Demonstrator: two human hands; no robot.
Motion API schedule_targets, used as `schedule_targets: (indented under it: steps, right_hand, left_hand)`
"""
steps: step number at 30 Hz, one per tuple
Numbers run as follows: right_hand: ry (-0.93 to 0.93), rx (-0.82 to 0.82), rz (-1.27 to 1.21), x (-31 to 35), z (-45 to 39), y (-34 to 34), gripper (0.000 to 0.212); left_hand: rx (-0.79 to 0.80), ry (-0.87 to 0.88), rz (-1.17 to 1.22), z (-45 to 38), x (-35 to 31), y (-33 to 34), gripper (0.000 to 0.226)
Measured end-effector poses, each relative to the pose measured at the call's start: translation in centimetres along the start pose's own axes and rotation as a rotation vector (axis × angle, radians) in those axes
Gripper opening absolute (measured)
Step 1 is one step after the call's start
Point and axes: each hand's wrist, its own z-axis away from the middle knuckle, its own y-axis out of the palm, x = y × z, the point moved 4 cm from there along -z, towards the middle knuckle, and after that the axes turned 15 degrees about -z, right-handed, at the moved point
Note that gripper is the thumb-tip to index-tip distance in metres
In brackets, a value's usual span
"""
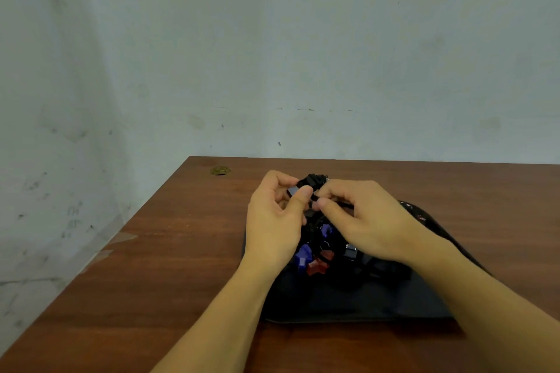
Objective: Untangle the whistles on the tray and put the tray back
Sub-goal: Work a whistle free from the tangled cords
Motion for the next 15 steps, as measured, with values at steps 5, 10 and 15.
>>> schedule_targets:
  steps: [5,10,15]
  right_hand:
    - [-0.019,-0.045,0.060,2.0,-0.8,-3.1,0.020]
    - [0.027,-0.065,-0.114,0.9,-2.3,-4.4,0.025]
    - [0.242,-0.030,-0.462,-0.7,-2.1,-3.8,0.032]
  left_hand:
    - [0.082,0.097,-0.196,0.2,-0.3,0.3,0.014]
    - [0.223,0.140,-0.152,0.9,-1.4,0.8,0.008]
    - [0.276,0.098,0.167,0.9,-2.0,1.0,0.005]
